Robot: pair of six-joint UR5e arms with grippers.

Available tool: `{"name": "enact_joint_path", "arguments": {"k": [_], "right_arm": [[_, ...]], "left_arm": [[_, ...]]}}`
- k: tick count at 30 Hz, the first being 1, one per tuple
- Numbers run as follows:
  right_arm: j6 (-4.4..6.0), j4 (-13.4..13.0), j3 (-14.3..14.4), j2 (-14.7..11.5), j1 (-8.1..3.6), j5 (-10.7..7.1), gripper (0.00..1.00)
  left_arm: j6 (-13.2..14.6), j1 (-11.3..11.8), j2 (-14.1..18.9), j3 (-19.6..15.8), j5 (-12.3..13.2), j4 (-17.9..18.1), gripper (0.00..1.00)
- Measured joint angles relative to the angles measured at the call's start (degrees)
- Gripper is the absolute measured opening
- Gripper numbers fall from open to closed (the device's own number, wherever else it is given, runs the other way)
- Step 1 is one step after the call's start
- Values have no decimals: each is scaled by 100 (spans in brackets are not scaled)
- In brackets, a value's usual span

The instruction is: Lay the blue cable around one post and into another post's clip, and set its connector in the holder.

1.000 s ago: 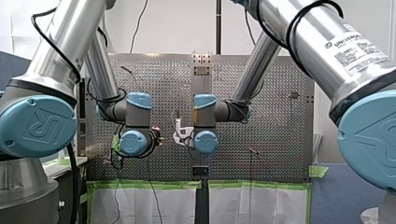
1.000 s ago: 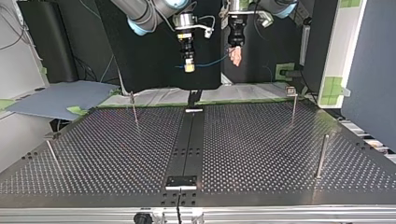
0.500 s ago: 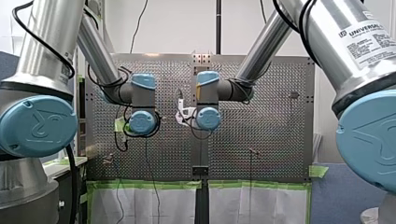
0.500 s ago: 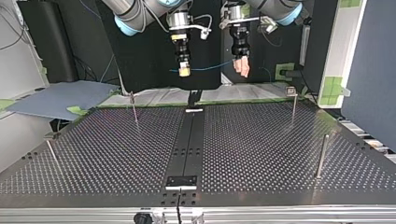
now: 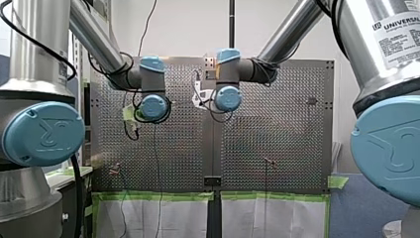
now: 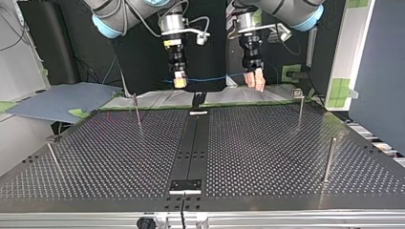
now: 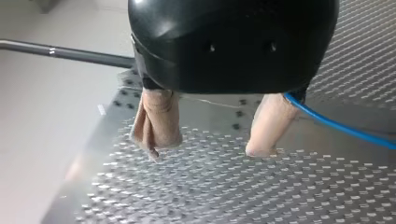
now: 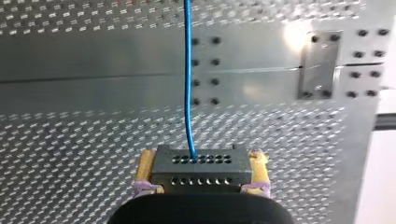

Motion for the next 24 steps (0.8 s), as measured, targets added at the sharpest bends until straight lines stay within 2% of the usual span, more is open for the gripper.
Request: {"name": "enact_joint_path", "arguments": {"k": [6,12,17,21,24], "right_arm": [[-14,259,-181,-358,-80,-202,0],[-15,301,-288,-606,-164,-397,0],[-36,471,-482,-457,-216,-537,0],[-134,658,-710,-228,-229,-622,0],[-185,670,-846,-139,-230,-687,0]], "left_arm": [[-85,292,359,288,170,-358,100],[-280,636,707,471,502,-707,100],[-447,898,970,589,763,-972,100],[-597,1143,1215,714,1009,-1214,100],[-661,1300,1372,811,1165,-1372,100]]}}
